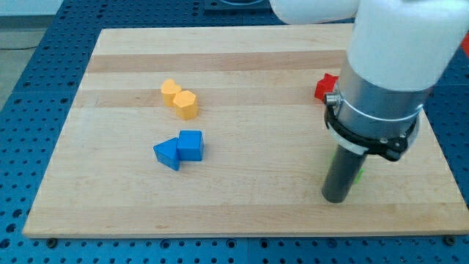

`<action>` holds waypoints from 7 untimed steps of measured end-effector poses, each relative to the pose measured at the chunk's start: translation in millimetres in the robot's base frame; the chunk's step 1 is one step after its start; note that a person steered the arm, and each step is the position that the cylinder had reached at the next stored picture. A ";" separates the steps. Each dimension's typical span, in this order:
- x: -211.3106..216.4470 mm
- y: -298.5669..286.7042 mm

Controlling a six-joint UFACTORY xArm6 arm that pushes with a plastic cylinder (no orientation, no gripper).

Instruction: Move the red star diagonally to the bottom left side of the red circle

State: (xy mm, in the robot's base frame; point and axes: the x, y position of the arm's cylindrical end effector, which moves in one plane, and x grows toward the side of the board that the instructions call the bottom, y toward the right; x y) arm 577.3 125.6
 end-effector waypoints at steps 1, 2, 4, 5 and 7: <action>4.7 24.5; 1.4 72.0; -146.5 118.6; -196.8 99.0; -196.9 27.2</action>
State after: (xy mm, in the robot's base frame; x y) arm 380.3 152.8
